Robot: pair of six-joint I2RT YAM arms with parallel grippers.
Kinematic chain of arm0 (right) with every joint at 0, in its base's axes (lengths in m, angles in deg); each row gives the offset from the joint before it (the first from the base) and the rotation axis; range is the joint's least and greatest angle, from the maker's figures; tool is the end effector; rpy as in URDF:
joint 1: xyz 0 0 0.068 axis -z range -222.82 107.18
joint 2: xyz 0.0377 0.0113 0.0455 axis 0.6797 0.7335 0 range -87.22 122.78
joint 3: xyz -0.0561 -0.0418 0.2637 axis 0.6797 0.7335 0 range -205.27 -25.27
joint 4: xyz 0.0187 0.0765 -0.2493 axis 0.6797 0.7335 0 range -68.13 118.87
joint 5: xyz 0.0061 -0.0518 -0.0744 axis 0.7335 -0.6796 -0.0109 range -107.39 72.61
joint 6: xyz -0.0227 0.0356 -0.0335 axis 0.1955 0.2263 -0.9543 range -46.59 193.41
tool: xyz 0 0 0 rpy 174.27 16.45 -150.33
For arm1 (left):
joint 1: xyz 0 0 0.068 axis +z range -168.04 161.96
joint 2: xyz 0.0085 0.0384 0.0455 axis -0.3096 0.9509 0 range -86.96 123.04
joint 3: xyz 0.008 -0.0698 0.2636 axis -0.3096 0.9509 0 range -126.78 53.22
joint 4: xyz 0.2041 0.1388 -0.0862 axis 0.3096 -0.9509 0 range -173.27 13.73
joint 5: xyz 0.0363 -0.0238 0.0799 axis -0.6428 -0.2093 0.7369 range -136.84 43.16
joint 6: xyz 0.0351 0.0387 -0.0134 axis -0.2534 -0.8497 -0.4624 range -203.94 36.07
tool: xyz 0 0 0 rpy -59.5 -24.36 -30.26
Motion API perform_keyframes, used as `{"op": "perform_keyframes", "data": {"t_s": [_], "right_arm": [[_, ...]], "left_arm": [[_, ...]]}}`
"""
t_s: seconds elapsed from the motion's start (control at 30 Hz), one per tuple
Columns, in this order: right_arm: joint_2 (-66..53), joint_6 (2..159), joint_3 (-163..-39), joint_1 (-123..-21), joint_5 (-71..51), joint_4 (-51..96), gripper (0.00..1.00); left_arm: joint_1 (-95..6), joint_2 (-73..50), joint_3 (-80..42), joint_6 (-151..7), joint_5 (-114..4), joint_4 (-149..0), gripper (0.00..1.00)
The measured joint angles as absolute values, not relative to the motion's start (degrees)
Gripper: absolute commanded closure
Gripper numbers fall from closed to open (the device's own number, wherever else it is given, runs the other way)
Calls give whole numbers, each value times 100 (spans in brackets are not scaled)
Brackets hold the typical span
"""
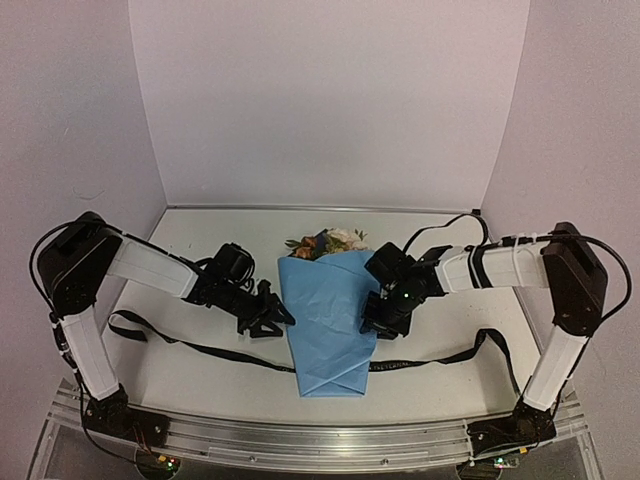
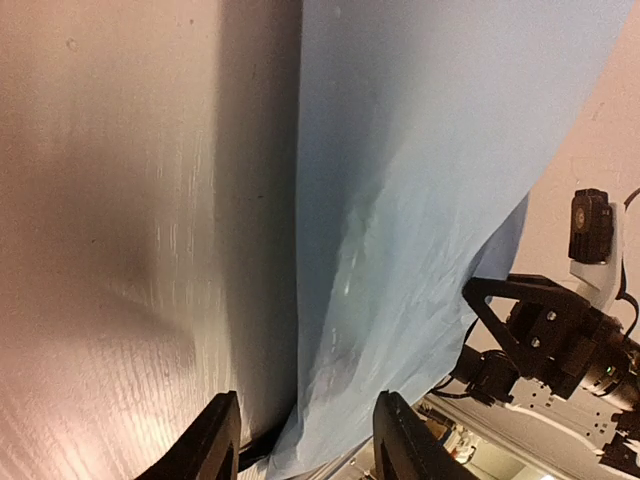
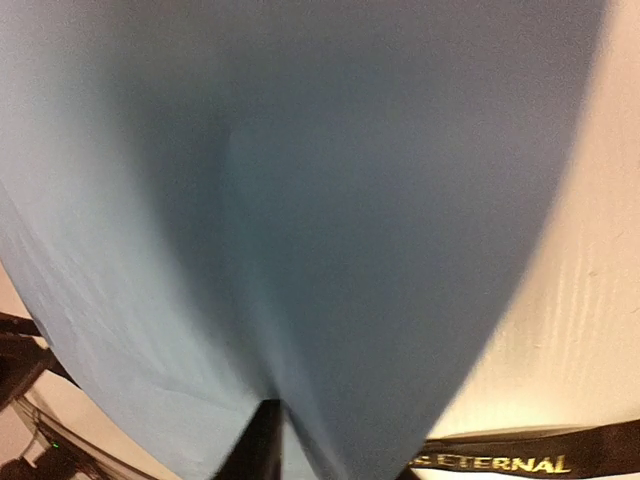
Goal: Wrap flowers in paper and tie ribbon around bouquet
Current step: Place the folded bouquet on the ribbon, then adjust the ribbon at the center of the board.
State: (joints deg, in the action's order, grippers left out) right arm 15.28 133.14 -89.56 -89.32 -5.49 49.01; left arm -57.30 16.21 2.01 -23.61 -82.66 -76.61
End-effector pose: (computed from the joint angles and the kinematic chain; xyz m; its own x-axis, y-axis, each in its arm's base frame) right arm 0.2370 0.2606 0.1680 -0.9795 0.1954 -0.0483 0.1527 0.8775 0.4546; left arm 0.2509 -0.2321 0.1332 -0.9899 -0.1007 0.0994 -0.1408 0.6338 -0.7606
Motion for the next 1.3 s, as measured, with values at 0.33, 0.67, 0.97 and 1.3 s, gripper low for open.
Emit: {"op": "perform_keyframes", "data": {"t_s": [0.33, 0.67, 0.97, 1.3], "right_arm": [[81, 13126, -8370, -8941, -1401, 5239, 23], [-1893, 13211, -6905, -8943, -3002, 5957, 11], [-3036, 13398, -5909, -8945, -4026, 6241, 2], [-3230, 13501, -5666, -7990, -3676, 6508, 2]], "left_arm": [[-5644, -148, 254, -2108, -6515, -8828, 22], [-5483, -2550, 1370, -326, -3756, -11305, 26], [-4736, -3011, 1893, 395, -2755, -12321, 24], [-3215, -2138, 2038, -637, -3147, -11413, 33]]}}
